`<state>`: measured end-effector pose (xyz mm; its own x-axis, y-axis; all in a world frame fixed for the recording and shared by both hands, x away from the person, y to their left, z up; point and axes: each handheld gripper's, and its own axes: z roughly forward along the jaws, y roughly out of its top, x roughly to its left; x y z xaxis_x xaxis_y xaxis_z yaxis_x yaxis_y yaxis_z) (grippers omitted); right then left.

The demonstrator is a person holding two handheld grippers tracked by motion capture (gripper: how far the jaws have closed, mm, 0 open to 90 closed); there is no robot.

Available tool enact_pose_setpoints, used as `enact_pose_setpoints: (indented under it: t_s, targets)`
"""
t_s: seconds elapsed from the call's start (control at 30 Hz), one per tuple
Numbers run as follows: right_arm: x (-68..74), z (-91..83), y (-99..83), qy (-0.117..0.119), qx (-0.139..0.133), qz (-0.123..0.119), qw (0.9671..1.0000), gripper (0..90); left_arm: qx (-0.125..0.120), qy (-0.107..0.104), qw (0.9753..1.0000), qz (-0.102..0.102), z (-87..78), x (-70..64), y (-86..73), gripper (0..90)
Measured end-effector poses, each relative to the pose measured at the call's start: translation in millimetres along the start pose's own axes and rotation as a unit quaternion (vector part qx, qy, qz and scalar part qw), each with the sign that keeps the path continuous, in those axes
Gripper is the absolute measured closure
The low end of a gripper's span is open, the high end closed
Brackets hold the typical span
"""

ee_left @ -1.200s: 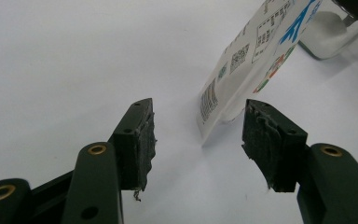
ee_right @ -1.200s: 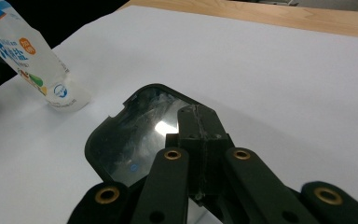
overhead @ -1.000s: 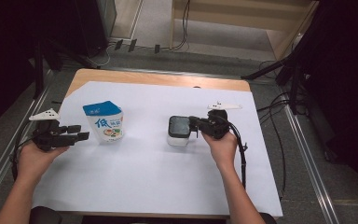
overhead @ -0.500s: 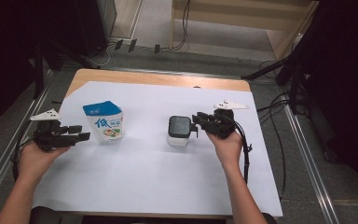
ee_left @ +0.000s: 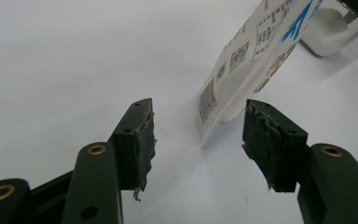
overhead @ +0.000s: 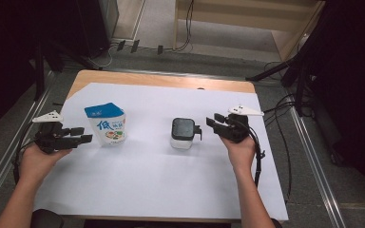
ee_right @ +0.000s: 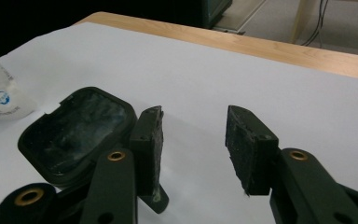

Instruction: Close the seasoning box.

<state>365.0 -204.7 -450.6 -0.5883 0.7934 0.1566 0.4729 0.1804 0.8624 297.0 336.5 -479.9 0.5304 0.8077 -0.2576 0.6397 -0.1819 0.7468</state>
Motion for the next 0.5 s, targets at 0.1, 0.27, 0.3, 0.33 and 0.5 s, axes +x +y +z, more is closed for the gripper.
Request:
enact_pose_setpoints:
  t_s: [0.1, 0.27, 0.3, 0.33, 0.5]
  targets:
    - [-5.3, -4.4, -3.8, -0.012, -0.004, 0.004, 0.9999, 55.7, 0.004, -0.002, 1.0, 0.001, 1.4, 0.8, 0.2, 44.4]
    - [-12.3, -14.1, -9.7, -0.021, -0.009, 0.016, 0.9996, 54.6, 0.006, -0.001, 1.0, 0.004, 2.9, 2.0, 0.9, 44.2]
    - [-13.4, -17.1, -11.2, -0.026, -0.012, 0.017, 0.9995, 54.6, 0.005, -0.001, 1.0, 0.002, 3.2, 1.9, 0.9, 44.2]
    - [-14.4, -18.5, -12.1, -0.028, -0.012, 0.019, 0.9994, 54.5, 0.003, 0.0, 1.0, 0.001, 3.7, 2.1, 0.9, 44.2]
    - [-21.3, -26.7, -20.5, -0.042, -0.013, 0.026, 0.9987, 53.9, 0.0, -0.004, 1.0, -0.001, 4.7, 3.3, 1.5, 44.1]
